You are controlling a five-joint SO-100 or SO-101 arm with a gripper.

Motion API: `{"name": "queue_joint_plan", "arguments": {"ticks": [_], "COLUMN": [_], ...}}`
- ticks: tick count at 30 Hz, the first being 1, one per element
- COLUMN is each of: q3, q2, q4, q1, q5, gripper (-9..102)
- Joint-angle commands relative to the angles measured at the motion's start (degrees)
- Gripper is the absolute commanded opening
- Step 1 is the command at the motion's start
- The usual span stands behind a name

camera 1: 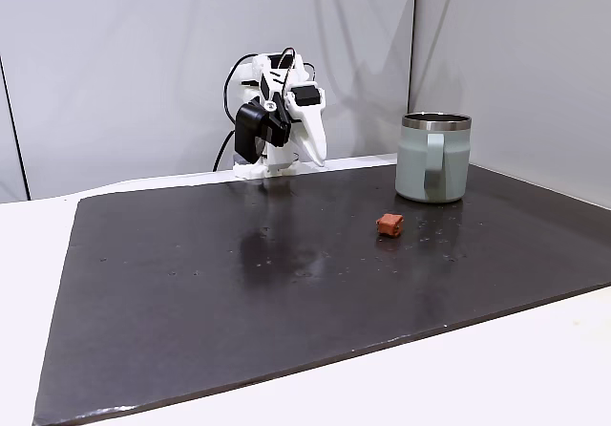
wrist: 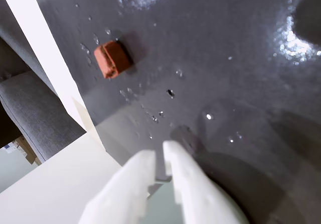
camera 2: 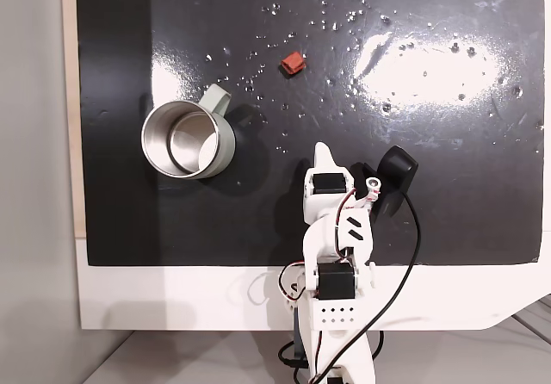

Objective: Grasp a cube and put it in the cup.

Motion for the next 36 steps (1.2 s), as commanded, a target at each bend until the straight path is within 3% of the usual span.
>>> {"name": "queue_joint_plan", "arguments": {"ticks": [1, 10, 18, 36], "q3": [-0.3, -1.3, -11.6, -50.2], "q2": [0.8, 0.8, -1.0, -46.2], "q4": [0.0, -1.1, 0.2, 0.6], "q1": [-0.4, -0.4, -1.5, -1.6], "q5": [-0.4, -1.1, -4.0, -4.5], "gripper": [0, 0, 0, 0]}}
